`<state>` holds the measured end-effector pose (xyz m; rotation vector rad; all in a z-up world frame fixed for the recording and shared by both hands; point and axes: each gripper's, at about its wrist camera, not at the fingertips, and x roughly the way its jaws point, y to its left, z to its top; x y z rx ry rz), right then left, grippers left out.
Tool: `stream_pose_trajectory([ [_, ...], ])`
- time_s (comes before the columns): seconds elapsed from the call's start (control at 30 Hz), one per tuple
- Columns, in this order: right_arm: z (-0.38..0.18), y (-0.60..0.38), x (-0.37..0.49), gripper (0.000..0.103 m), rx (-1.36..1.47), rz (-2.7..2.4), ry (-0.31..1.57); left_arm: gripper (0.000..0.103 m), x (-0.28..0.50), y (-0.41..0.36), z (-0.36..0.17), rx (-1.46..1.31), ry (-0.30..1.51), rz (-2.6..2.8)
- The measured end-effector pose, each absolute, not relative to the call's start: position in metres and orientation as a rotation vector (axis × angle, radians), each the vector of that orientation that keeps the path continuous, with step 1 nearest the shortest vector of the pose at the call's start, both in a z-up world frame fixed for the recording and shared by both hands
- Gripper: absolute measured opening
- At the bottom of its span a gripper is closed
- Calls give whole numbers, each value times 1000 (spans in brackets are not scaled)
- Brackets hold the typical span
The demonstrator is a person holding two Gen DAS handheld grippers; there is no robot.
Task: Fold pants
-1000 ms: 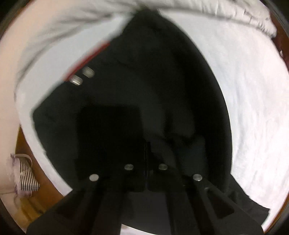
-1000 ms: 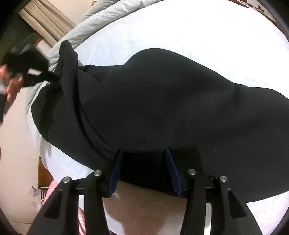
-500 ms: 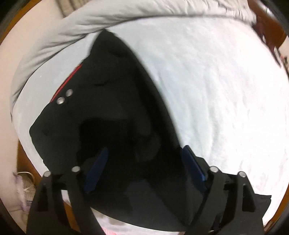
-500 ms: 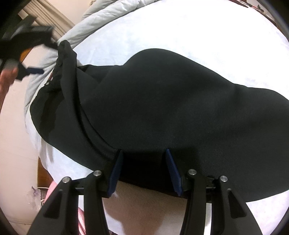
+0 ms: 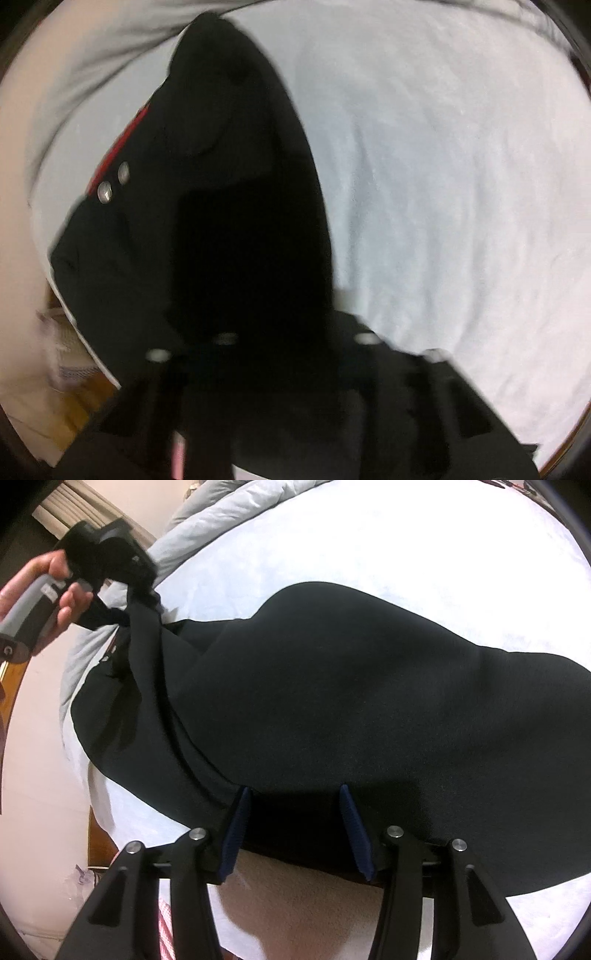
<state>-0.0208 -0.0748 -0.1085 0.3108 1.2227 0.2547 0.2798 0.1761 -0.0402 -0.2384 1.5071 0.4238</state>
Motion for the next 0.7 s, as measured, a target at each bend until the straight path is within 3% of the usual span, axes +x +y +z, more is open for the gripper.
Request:
stream_pose_trajectory([
  [0.33,-111,-84,-19,51,336,261,1227,10,170,226,11,-391,1184,333],
  [0.5,-111,-91,-18,51,368,269,1235,11,86,252,4,-480,1039,358],
  [0.57,-110,-92,-17,51,362,275,1241,13,73,262,-13,-498,1034,362],
  [0.7,-105,-92,-14,51,347,279,1257,28,64,284,-48,-640,1059,322],
])
